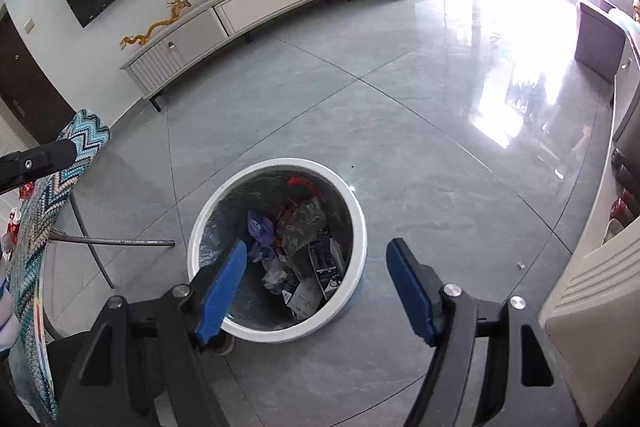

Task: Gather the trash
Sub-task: 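Move both open tools back to the rug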

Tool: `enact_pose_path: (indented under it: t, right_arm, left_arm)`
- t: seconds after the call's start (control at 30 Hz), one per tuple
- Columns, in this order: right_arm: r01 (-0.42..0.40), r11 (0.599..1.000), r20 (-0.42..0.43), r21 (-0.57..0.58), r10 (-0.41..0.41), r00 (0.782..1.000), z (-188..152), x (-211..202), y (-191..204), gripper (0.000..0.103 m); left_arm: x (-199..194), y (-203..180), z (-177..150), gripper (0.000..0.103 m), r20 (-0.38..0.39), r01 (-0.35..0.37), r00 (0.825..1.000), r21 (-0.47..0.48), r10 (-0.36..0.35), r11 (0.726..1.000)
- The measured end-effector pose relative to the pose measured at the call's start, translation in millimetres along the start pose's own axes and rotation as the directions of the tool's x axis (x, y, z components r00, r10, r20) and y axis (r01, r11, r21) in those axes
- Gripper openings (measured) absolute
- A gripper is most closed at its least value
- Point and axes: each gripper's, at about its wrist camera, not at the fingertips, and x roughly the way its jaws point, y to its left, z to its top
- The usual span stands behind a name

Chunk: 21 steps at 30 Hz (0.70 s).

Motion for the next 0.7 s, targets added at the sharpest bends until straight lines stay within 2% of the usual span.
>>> enact_pose_path:
  t: [0.2,0.33,0.53,0.7]
  right_arm:
    - [-0.050,0.993,0.080,-0.105,0.058,0.995,15,-37,54,0.071]
    - [-0.096,0.978,0.116,-0.184,0.119,0.986,22,-63,97,0.071]
    - [-0.157,0.938,0.149,-0.310,0.211,0.966,18,-105,169,0.071]
    - [-0.200,0.900,0.158,-0.387,0.278,0.948,7,-140,221,0.071]
  left_arm:
    - [-64,20,-25,0.062,0.073,-0.038,0.997,0.007,0.037,0.999]
    - [-106,48,-44,0.062,0.111,-0.068,0.991,-0.044,0.072,0.997]
    - [-172,99,-84,0.062,0.172,-0.149,0.970,-0.131,0.170,0.980]
    - [-223,143,-129,0.062,0.212,-0.203,0.945,-0.216,0.249,0.955]
